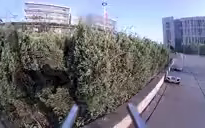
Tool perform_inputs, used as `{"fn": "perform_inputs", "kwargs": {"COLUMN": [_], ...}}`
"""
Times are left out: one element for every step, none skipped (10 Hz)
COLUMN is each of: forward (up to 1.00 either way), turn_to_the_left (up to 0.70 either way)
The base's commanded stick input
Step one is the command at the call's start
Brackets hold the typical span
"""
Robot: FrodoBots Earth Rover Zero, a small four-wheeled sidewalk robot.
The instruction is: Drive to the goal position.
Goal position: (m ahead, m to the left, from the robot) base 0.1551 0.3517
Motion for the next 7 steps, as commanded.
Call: {"fn": "perform_inputs", "kwargs": {"forward": [0.0,0.0,0.0,0.0,0.0,0.0,0.0], "turn_to_the_left": [-0.7,-0.7,-0.7,-0.7,-0.7,-0.7,-0.7]}}
